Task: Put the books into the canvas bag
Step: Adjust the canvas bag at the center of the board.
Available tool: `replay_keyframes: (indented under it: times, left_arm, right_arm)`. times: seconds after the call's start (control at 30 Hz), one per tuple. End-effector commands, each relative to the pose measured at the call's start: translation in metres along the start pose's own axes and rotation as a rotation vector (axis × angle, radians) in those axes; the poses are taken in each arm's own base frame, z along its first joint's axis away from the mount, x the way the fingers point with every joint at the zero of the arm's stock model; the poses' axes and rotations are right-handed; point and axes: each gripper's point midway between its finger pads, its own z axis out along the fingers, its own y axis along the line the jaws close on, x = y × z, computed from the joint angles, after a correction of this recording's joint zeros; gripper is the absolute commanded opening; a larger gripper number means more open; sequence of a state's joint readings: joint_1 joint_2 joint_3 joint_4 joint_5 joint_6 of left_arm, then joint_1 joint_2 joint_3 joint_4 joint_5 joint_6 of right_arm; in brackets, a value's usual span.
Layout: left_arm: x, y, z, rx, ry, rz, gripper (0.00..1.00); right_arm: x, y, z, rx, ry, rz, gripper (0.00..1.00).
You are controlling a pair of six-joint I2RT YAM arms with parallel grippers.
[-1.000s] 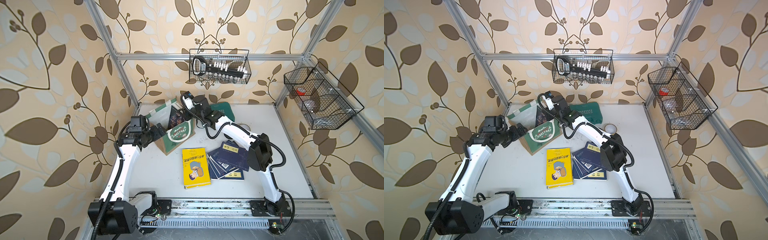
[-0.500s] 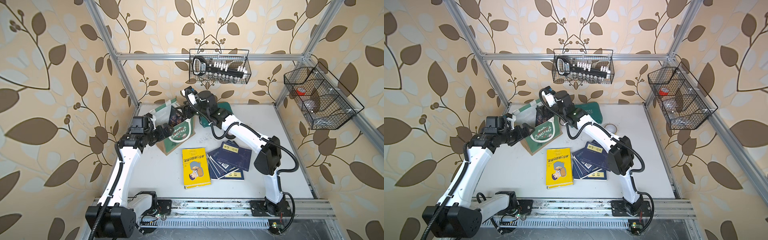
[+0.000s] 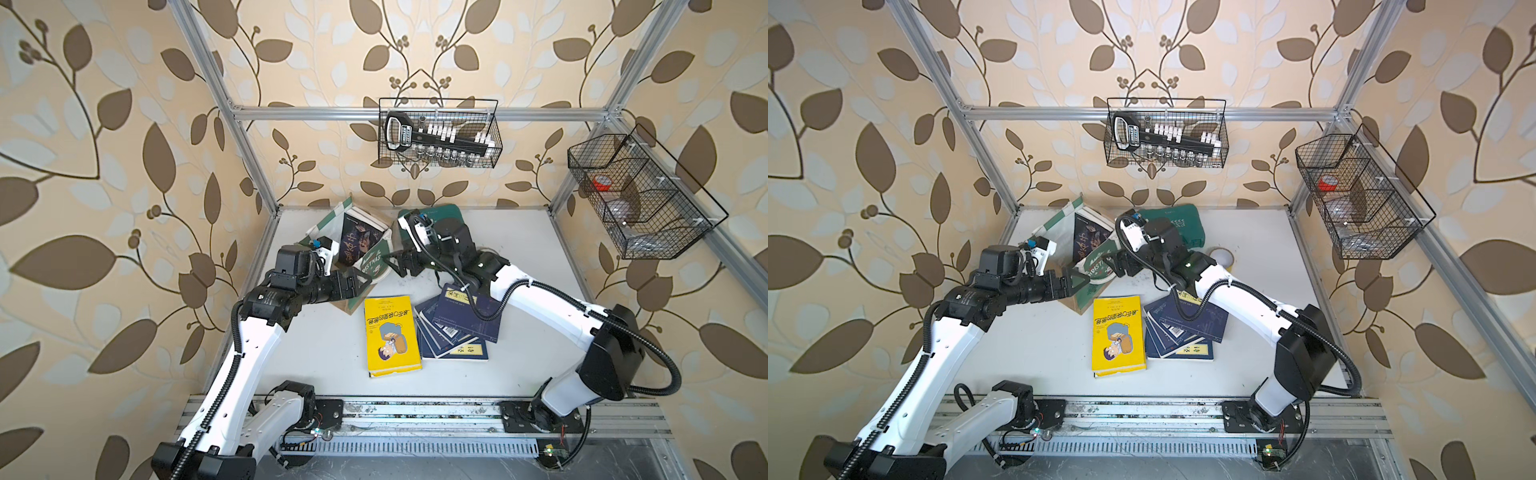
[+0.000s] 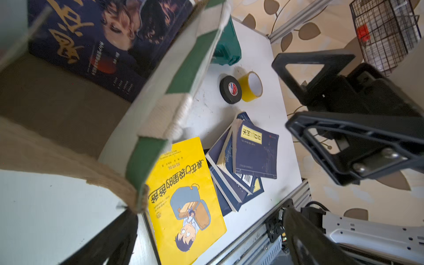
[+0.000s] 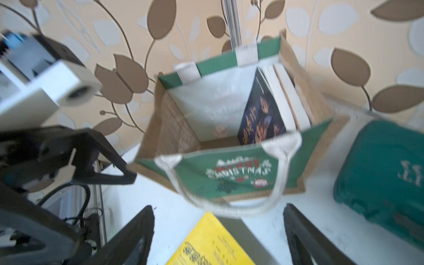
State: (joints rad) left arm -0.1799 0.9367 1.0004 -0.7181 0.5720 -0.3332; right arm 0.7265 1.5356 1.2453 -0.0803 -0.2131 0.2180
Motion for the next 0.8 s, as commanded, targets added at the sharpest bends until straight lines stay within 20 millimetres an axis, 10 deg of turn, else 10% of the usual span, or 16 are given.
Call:
replay_keyframes:
  times: [0.0,0.77]
  left_arm:
    - [0.023,-0.013,-0.001,0.057,0.055,0.062,0.99]
    - [0.087,0.038,0.052,-0.186,0.161,-0.116,0.99]
  right_arm:
    - [0.014,-0.003,-0.019,0.025,-0.027,0.037,0.86]
    - [0.126,-0.051,-0.030,0.009,0.138,0.209,0.89]
